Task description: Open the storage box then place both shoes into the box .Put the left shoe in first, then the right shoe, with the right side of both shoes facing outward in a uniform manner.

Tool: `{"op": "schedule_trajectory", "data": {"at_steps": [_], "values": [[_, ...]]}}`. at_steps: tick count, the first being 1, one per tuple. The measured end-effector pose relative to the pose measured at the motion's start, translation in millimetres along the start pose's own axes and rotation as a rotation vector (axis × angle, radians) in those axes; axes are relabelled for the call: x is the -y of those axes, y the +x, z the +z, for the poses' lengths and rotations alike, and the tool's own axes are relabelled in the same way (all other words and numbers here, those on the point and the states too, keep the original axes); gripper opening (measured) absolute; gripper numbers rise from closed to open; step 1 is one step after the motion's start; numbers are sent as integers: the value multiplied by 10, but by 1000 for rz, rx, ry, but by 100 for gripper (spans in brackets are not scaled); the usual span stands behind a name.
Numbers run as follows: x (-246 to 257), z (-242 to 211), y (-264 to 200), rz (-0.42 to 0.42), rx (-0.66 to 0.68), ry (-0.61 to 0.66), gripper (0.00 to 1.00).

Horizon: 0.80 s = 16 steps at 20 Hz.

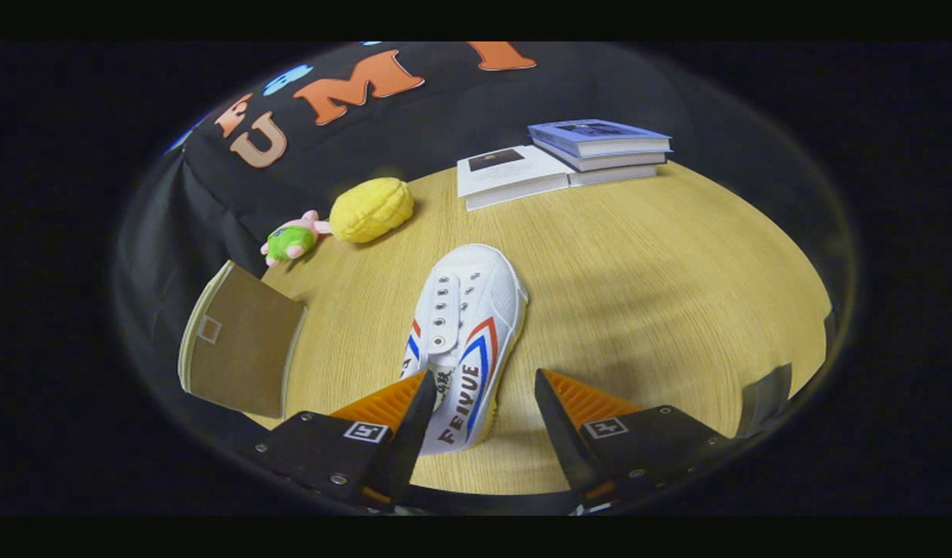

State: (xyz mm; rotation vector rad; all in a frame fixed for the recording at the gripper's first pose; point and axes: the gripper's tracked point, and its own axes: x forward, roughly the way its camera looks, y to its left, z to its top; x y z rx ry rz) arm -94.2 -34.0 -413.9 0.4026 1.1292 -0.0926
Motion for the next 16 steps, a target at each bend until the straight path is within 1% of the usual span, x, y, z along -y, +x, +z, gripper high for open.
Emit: {"op": "schedule_trajectory", "data": {"at_steps": [1, 3, 4, 5, 6, 8, 11, 14, 16], "values": [[-23, 2, 8, 13, -6, 11, 75], [-13, 53, 47, 2, 6, 9, 68], [-9, 75, 73, -5, 12, 12, 60], [-12, 78, 110, -10, 12, 20, 56], [-28, 50, 142, -7, 3, 29, 47], [12, -7, 194, -15, 3, 62, 39], [6, -10, 206, -2, 30, 110, 34], [19, 18, 201, -17, 72, 82, 28], [28, 34, 199, -15, 97, 89, 25]]}}
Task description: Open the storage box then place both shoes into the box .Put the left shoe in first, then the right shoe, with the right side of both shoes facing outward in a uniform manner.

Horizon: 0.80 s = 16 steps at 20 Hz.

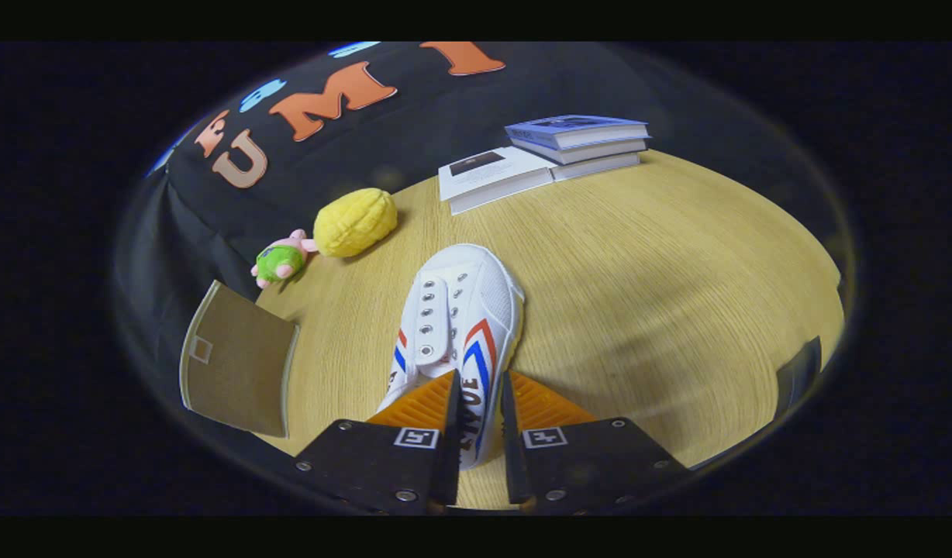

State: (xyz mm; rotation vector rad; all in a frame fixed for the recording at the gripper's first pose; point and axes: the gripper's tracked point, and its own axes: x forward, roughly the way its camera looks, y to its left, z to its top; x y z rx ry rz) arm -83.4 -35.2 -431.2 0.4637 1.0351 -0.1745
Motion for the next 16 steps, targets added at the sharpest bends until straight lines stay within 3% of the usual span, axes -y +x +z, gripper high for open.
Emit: {"op": "schedule_trajectory", "data": {"at_steps": [4, 11, 16], "values": [[2, -8, -1, 30, 2, 94, 16], [10, 56, -45, -2, -5, 98, 13], [-288, 176, -72, 92, 21, 175, 11]]}}
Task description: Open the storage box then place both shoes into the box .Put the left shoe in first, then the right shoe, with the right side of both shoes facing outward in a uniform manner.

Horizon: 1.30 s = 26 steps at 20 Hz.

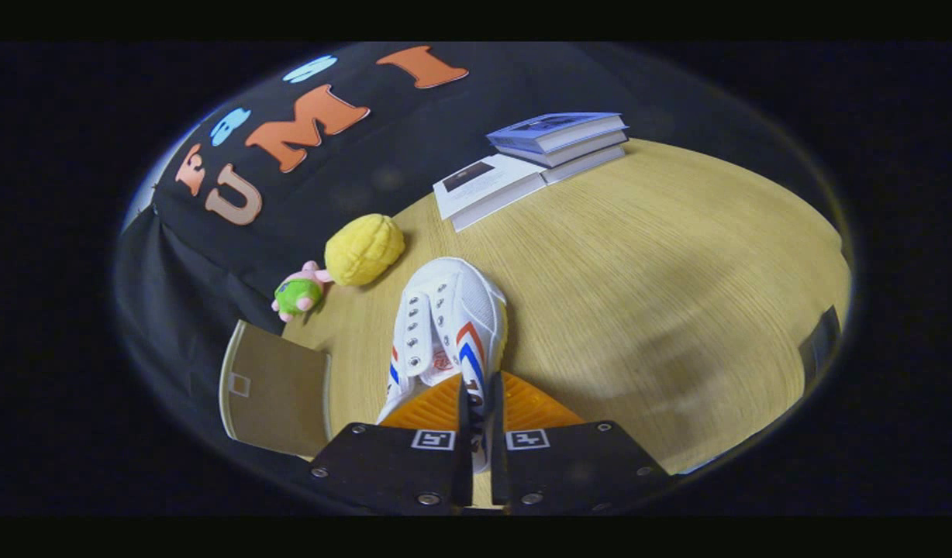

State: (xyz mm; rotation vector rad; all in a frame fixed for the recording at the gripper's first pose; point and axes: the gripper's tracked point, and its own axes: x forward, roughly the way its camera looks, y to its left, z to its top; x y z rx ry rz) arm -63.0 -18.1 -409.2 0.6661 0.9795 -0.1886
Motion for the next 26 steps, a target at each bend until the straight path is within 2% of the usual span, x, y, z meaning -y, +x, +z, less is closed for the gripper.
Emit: {"op": "schedule_trajectory", "data": {"at_steps": [4, 18, 22, 26], "values": [[-363, 114, -93, 44, 29, -27, 10], [-2397, 296, -397, 248, 90, -284, 9], [-2954, 94, -405, 315, 80, -385, 9], [-3341, -319, -399, 364, 38, -455, 9]]}}
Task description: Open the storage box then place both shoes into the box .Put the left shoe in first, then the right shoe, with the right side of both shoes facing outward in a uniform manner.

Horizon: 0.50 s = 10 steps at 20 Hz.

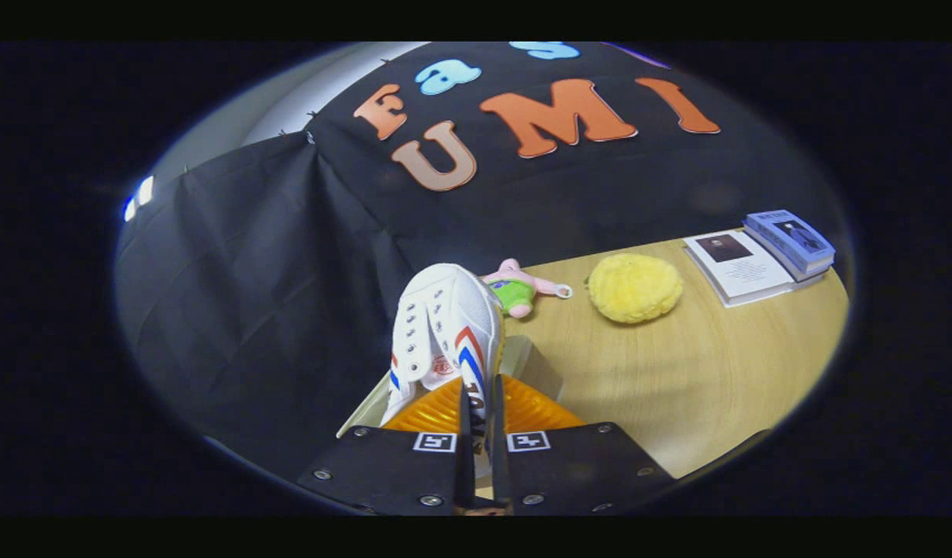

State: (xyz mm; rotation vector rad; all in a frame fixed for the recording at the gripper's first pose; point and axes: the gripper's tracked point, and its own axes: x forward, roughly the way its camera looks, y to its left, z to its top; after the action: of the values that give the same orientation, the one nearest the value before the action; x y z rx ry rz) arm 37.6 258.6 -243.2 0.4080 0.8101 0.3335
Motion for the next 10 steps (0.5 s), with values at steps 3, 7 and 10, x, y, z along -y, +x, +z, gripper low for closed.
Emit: {"op": "schedule_trajectory", "data": {"at_steps": [3, 7, 10], "values": [[-122, -170, 192, -10, -40, -16, 9], [-263, -369, 393, -23, -67, -60, 9], [-220, -561, 480, -68, -107, -112, 9]]}}
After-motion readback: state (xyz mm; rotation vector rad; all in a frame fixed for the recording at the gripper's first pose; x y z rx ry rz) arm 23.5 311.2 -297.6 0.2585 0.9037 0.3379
